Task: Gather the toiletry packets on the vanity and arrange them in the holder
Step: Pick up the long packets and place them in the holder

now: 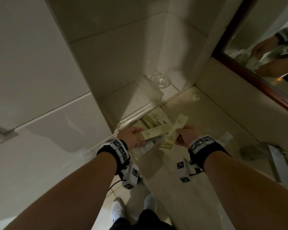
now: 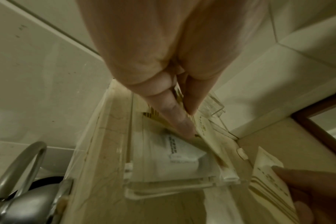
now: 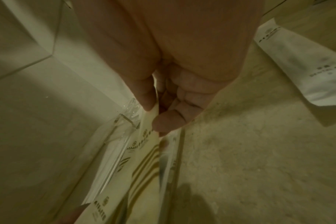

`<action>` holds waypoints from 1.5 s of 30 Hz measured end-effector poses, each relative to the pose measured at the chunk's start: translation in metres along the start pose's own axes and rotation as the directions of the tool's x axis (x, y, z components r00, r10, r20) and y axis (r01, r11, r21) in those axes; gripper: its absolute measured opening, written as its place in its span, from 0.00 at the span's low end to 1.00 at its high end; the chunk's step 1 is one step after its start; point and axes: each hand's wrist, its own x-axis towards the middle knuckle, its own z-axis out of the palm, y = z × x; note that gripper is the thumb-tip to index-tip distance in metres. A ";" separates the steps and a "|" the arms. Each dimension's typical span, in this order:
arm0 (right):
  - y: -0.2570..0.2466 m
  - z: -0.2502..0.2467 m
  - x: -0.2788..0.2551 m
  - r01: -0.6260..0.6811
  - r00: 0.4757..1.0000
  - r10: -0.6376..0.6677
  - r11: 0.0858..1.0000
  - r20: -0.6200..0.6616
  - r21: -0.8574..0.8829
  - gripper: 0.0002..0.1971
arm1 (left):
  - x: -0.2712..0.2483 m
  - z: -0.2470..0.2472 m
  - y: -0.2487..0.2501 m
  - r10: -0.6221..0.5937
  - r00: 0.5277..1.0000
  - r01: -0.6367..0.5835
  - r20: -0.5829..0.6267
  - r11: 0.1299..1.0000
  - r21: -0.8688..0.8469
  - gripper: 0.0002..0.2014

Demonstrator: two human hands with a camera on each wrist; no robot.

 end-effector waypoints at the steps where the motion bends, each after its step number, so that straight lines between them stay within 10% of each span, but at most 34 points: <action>1: 0.001 -0.001 0.000 -0.004 1.000 0.004 1.000 0.002 -0.001 0.09 | 0.000 0.001 -0.001 0.004 1.000 -0.004 -0.004 1.000 0.002 0.13; 6: 0.007 -0.002 0.004 -0.018 1.000 0.018 1.000 0.001 0.004 0.05 | 0.003 0.002 -0.006 0.070 0.996 -0.056 -0.059 0.974 0.218 0.11; 12: 0.014 -0.001 0.003 -0.024 1.000 0.024 0.999 0.017 0.022 0.05 | 0.001 -0.009 -0.009 0.273 0.962 -0.202 0.020 0.657 0.726 0.15; 45: 0.026 0.052 -0.011 -0.069 0.997 0.063 0.990 0.051 0.122 0.09 | -0.004 -0.025 -0.001 0.273 0.954 -0.280 0.125 0.655 0.702 0.09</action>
